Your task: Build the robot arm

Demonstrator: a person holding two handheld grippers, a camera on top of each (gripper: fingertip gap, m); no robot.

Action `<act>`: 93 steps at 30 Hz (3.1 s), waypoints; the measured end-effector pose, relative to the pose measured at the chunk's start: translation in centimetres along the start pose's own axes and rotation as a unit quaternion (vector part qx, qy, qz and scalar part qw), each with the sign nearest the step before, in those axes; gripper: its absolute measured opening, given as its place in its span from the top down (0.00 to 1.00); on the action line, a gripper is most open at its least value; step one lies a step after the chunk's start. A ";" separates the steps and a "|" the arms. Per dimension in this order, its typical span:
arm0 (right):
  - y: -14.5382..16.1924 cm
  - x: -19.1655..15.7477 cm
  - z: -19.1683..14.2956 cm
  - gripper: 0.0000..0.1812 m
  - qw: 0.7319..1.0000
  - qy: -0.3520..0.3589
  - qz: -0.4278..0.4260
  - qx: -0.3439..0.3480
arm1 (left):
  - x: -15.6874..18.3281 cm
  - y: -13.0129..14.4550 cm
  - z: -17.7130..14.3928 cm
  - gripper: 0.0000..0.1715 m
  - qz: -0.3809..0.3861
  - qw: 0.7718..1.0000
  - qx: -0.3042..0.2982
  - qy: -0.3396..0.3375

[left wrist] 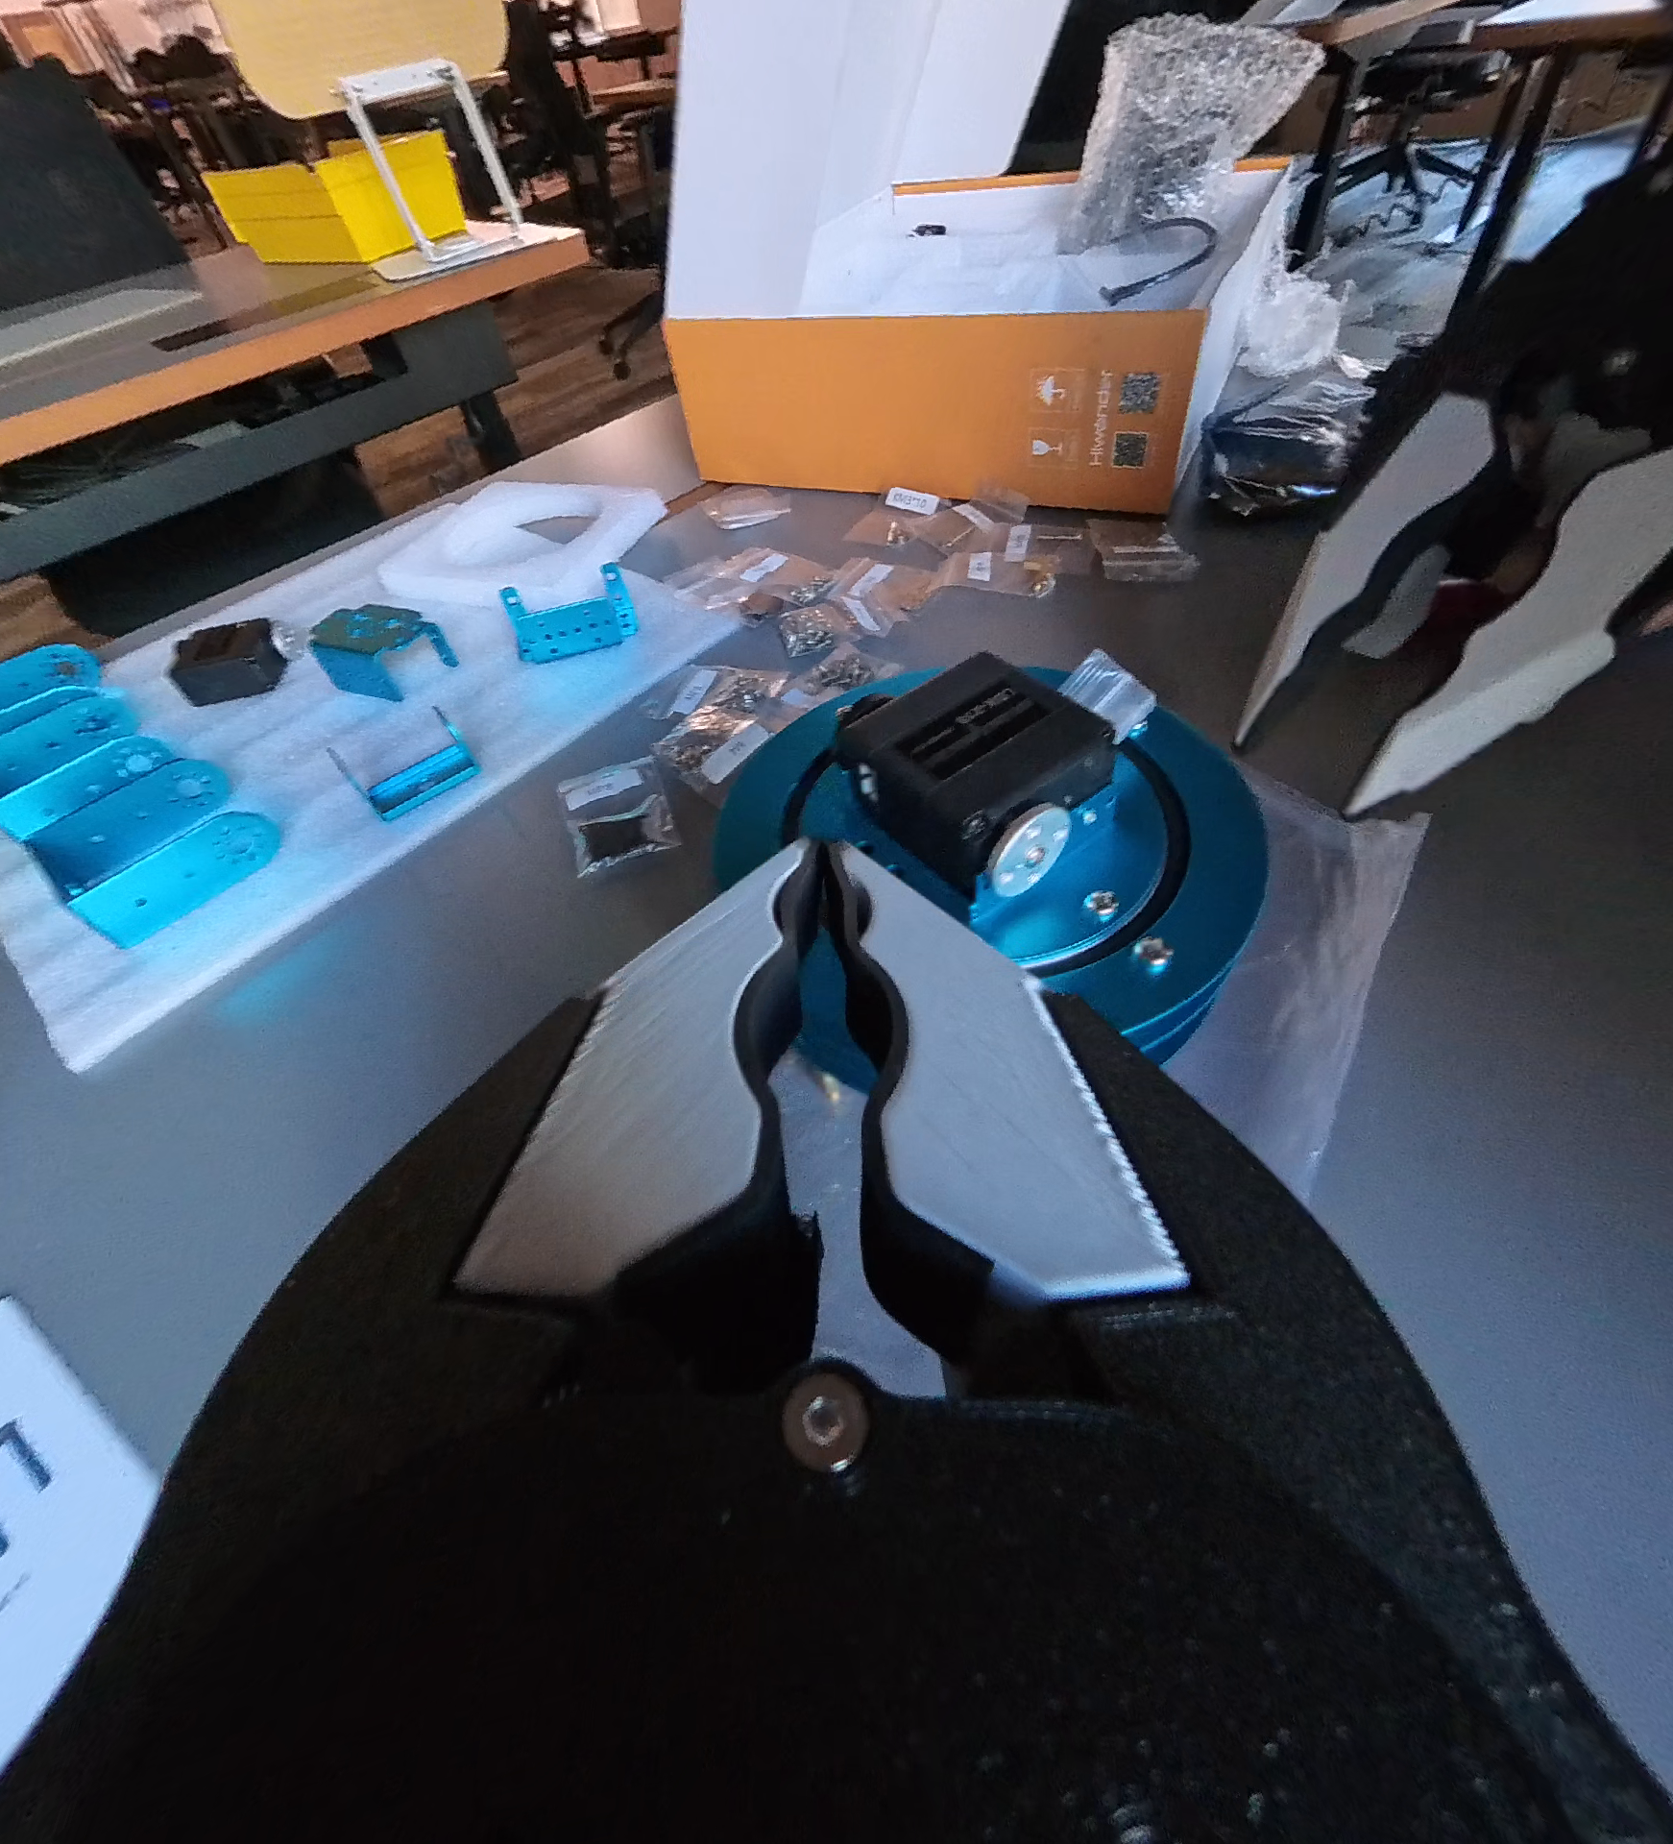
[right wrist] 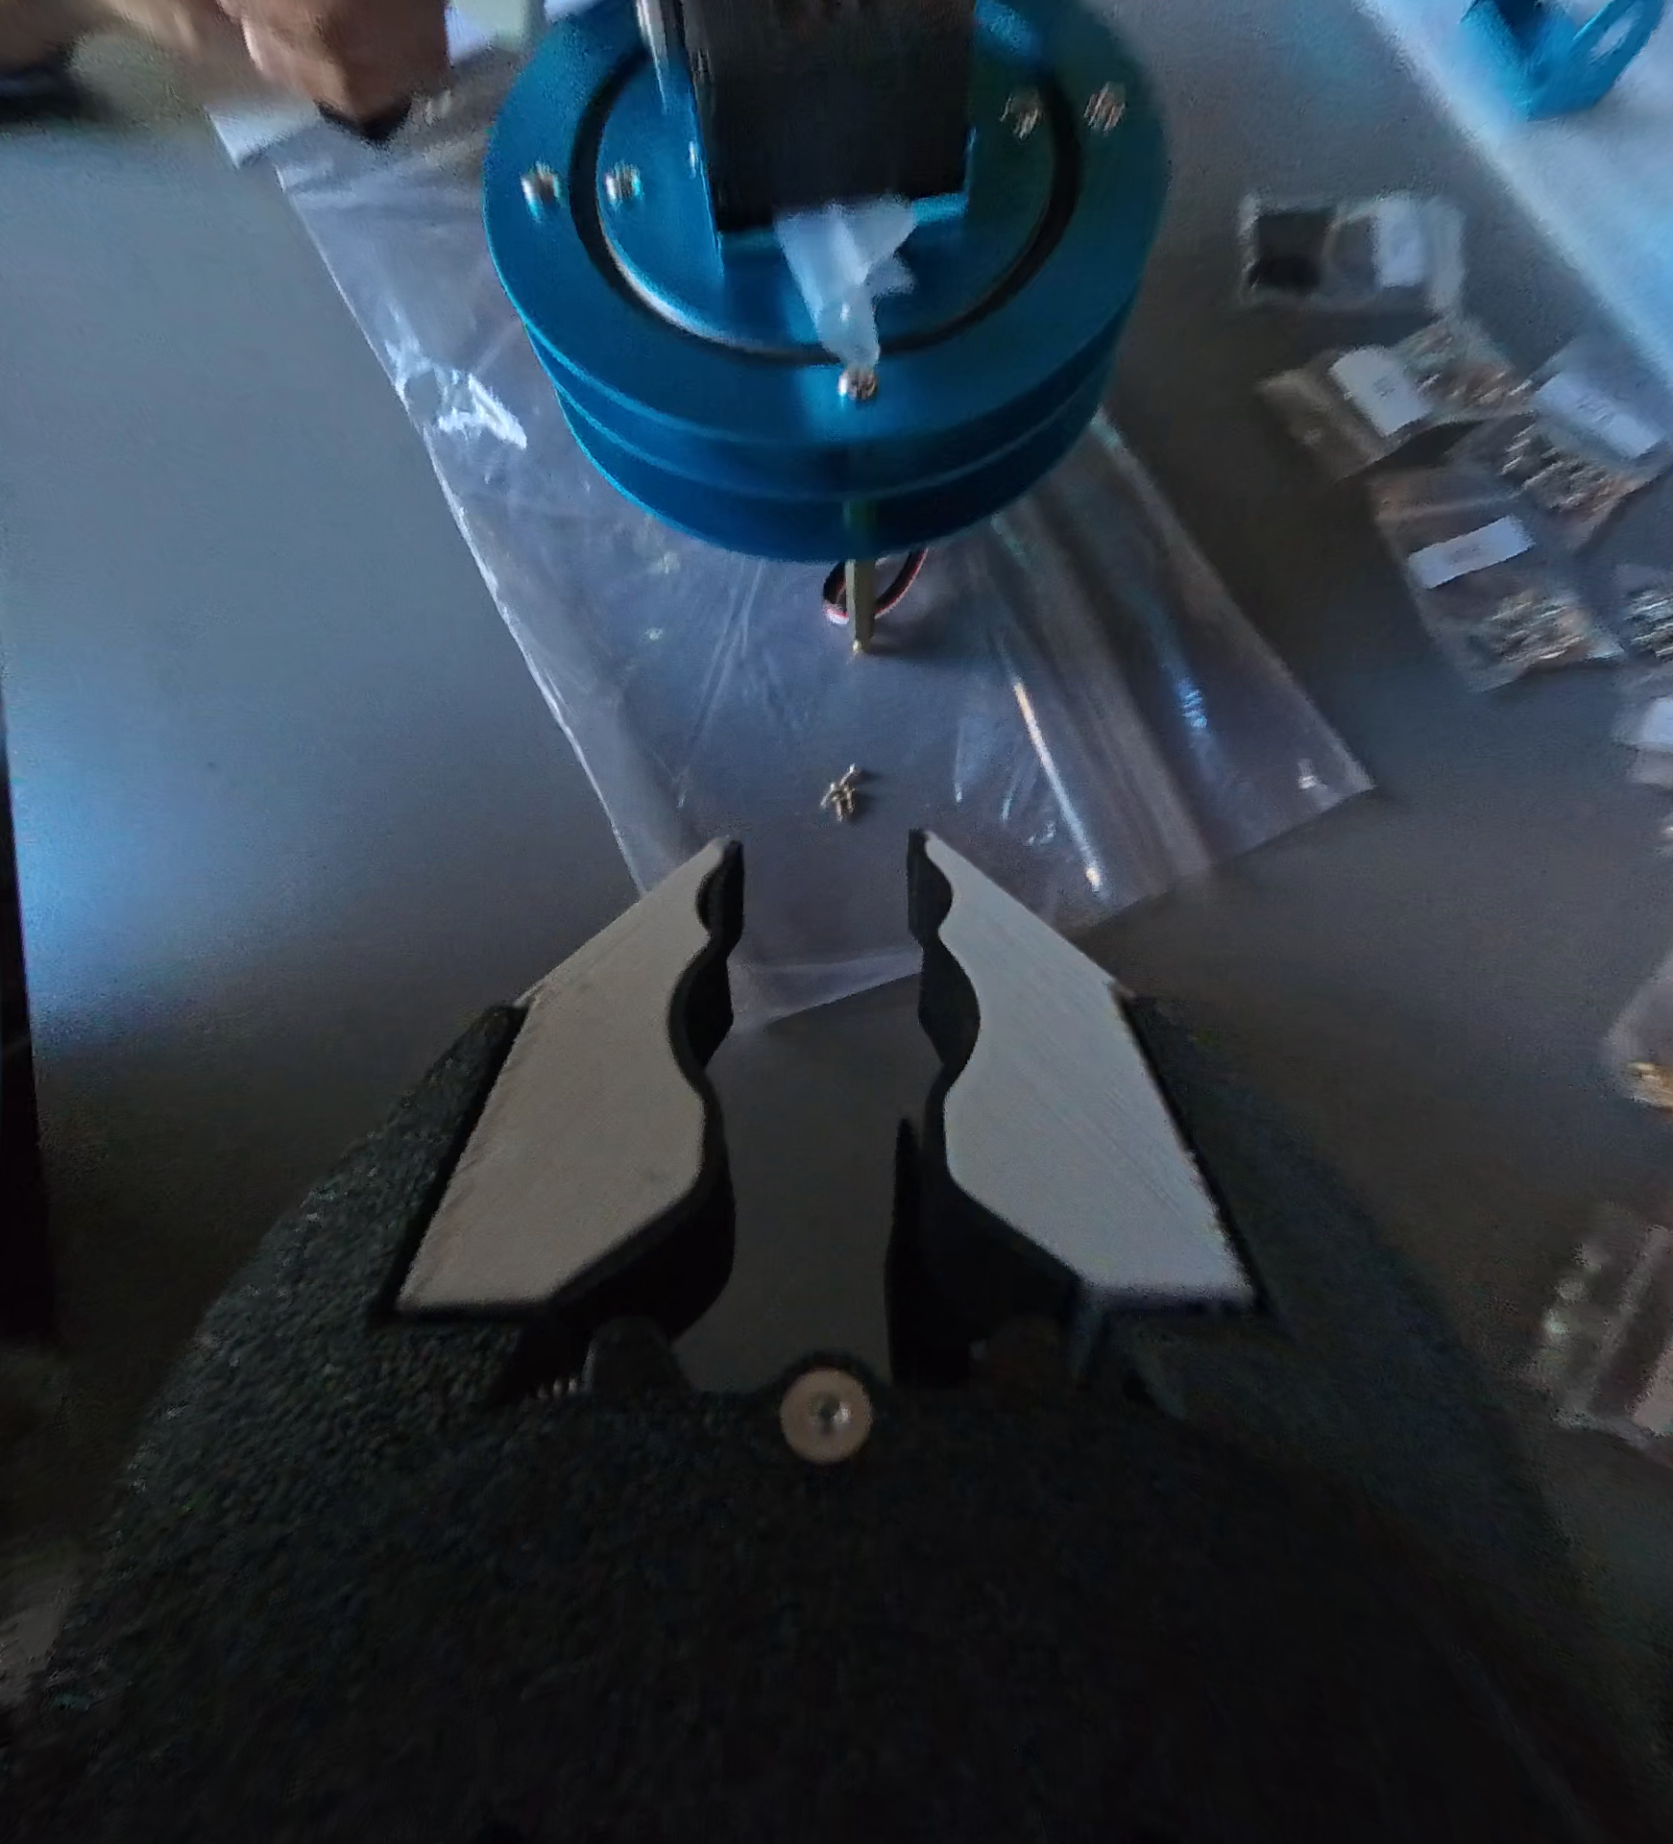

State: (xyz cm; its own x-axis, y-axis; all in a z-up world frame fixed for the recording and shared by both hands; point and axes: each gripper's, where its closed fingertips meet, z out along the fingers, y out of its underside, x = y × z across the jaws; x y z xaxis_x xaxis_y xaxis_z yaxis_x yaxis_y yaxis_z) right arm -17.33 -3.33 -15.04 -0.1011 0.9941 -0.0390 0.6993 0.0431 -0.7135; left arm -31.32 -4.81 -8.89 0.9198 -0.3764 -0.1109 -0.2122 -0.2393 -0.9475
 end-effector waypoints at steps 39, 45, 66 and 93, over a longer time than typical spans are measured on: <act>0.7 -4.2 -3.6 0.83 0.982 0.121 0.108 0.098 | 21.3 4.0 -9.8 0.90 -0.071 0.997 -0.018 0.008; -0.5 0.6 1.5 0.88 0.995 0.076 0.061 0.020 | 19.6 5.5 -11.5 0.90 -0.040 0.999 -0.012 -0.030; 0.7 0.7 3.3 0.99 0.994 -0.009 -0.067 -0.090 | 10.8 2.9 -11.8 0.90 -0.029 0.999 0.019 -0.029; -12.4 -6.9 -7.4 1.00 0.804 -0.347 0.209 0.436 | 11.9 -6.9 -3.3 0.89 0.107 0.968 0.188 -0.127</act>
State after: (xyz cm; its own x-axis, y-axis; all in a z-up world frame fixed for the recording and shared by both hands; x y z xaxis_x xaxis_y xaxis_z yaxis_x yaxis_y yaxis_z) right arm -20.05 -9.96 -0.77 -0.5674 0.5967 -0.5675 0.0441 -0.6661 -0.7445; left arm -20.04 -10.60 -2.68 0.9299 -0.1369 -0.3415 -0.3156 0.1800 -0.9317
